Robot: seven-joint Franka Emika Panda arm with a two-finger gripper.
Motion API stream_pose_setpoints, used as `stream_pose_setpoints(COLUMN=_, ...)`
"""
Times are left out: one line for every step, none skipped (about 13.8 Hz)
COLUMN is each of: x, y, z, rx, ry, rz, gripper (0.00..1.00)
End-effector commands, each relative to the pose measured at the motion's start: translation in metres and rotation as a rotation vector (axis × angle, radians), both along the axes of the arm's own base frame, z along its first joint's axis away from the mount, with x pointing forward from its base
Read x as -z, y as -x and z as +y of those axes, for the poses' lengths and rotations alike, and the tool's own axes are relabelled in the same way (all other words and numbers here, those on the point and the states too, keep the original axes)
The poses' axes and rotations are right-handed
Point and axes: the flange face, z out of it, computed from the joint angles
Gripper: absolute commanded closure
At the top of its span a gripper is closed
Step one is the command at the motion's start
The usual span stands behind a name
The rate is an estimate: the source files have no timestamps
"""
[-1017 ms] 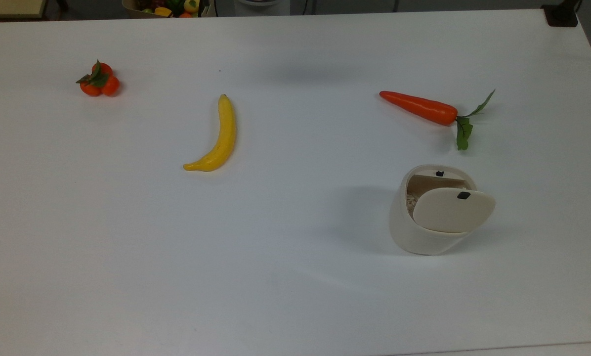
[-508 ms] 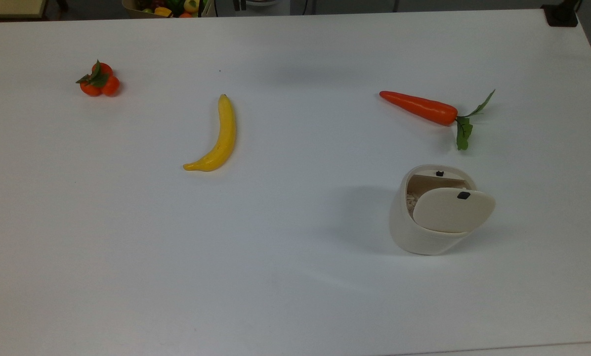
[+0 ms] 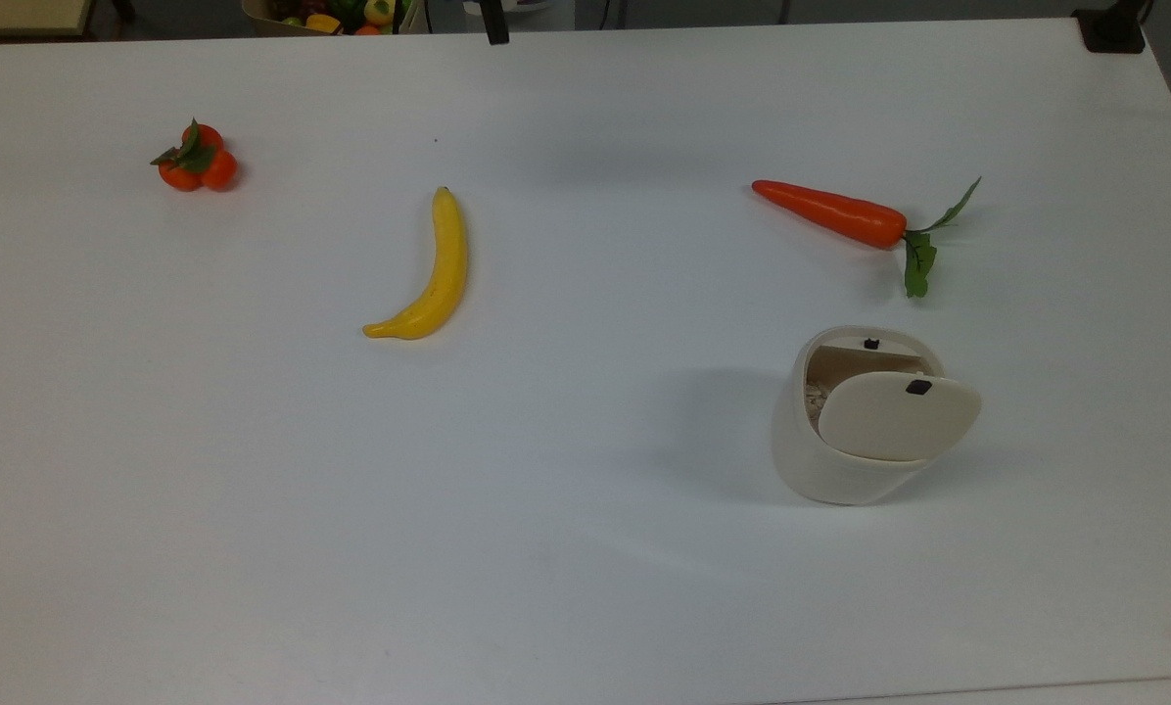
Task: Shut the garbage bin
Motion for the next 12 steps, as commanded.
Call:
stream_pose_setpoints(x=0.006, y=-0.015, z=0.009, rx=0.012, ry=-0.056, rz=-0.075, gripper=0.99)
stream_pose_setpoints(x=0.01, y=-0.021, z=0.019, rx=0.021, ry=-0.064, rz=-0.095, gripper=0.99)
stream_pose_setpoints(x=0.017, y=-0.032, z=0.032, rx=0.038, ry=-0.074, rz=-0.131, gripper=0.98)
stream_pose_setpoints(x=0.019, y=-0.04, z=0.041, rx=0.043, ry=-0.081, rz=-0.167, gripper=0.98)
stream_pose_setpoints(x=0.021, y=-0.045, z=0.051, rx=0.045, ry=-0.09, rz=-0.203, gripper=0.98)
stream_pose_setpoints(x=0.024, y=-0.05, z=0.062, rx=0.047, ry=-0.099, rz=-0.231, gripper=0.98)
stream_pose_setpoints(x=0.026, y=-0.055, z=0.072, rx=0.054, ry=-0.108, rz=-0.264, gripper=0.98)
stream_pose_setpoints(x=0.03, y=-0.06, z=0.084, rx=0.064, ry=-0.12, rz=-0.29, gripper=0.98)
stream_pose_setpoints(x=0.04, y=-0.068, z=0.104, rx=0.075, ry=-0.133, rz=-0.323, gripper=0.98)
stream_pose_setpoints(x=0.038, y=-0.074, z=0.114, rx=0.083, ry=-0.145, rz=-0.357, gripper=0.98)
stream_pose_setpoints(x=0.045, y=-0.081, z=0.12, rx=0.091, ry=-0.147, rz=-0.374, gripper=0.98)
stream_pose_setpoints(x=0.057, y=-0.087, z=0.138, rx=0.077, ry=-0.147, rz=-0.4, gripper=0.98)
